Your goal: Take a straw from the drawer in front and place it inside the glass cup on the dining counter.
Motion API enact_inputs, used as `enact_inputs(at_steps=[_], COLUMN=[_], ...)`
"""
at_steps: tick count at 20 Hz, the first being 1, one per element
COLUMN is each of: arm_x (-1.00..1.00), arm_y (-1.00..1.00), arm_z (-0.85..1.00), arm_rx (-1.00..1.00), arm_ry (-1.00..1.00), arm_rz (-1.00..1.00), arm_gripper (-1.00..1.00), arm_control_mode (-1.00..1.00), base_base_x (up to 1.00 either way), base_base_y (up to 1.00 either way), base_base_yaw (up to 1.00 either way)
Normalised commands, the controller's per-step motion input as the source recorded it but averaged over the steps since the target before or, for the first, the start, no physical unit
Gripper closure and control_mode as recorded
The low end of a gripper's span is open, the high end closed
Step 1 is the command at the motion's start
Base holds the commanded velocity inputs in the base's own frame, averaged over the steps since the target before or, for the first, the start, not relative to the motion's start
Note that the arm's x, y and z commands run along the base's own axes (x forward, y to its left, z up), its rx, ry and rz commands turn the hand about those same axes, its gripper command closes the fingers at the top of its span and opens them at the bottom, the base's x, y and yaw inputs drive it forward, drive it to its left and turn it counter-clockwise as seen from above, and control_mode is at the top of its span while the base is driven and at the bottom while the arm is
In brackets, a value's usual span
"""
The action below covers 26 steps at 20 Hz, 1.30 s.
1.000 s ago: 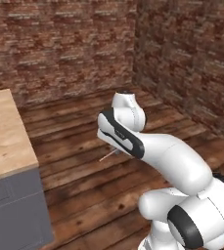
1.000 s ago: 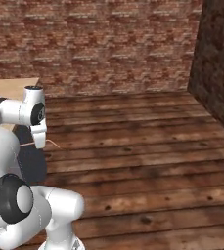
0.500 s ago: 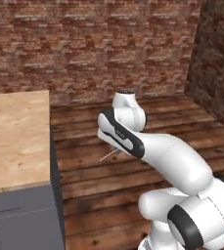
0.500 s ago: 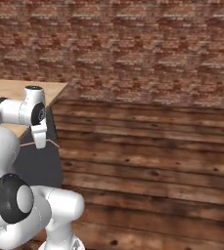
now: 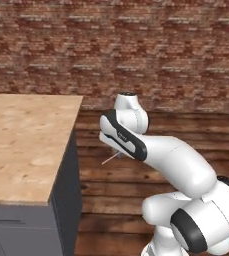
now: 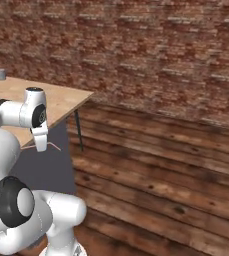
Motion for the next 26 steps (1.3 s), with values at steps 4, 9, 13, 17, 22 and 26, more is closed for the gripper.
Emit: enact_inputs(at_steps=[4, 9, 13, 17, 22, 26], arm_x=[0.00, 0.00, 0.00, 0.00, 0.00, 0.00], arm_y=[0.00, 0.00, 0.00, 0.00, 0.00, 0.00], arm_z=[0.00, 0.00, 0.00, 0.00, 0.00, 0.00], arm_rx=[0.00, 0.00, 0.00, 0.00, 0.00, 0.00], arm_ry=[0.00, 0.00, 0.00, 0.00, 0.00, 0.00], arm_rz=[0.00, 0.00, 0.00, 0.00, 0.00, 0.00], arm_gripper=[1.00, 1.00, 1.00, 1.00, 1.00, 1.00], arm_control_mode=[1.00, 1.00, 1.00, 1.00, 1.00, 1.00], base_base_x=[0.59, 0.64, 0.57, 0.55, 0.54, 0.55], base_base_y=[-0.78, -0.86, -0.94, -0.94, -0.93, -0.89], base_base_yaw=[0.45, 0.41, 0.37, 0.36, 0.35, 0.35])
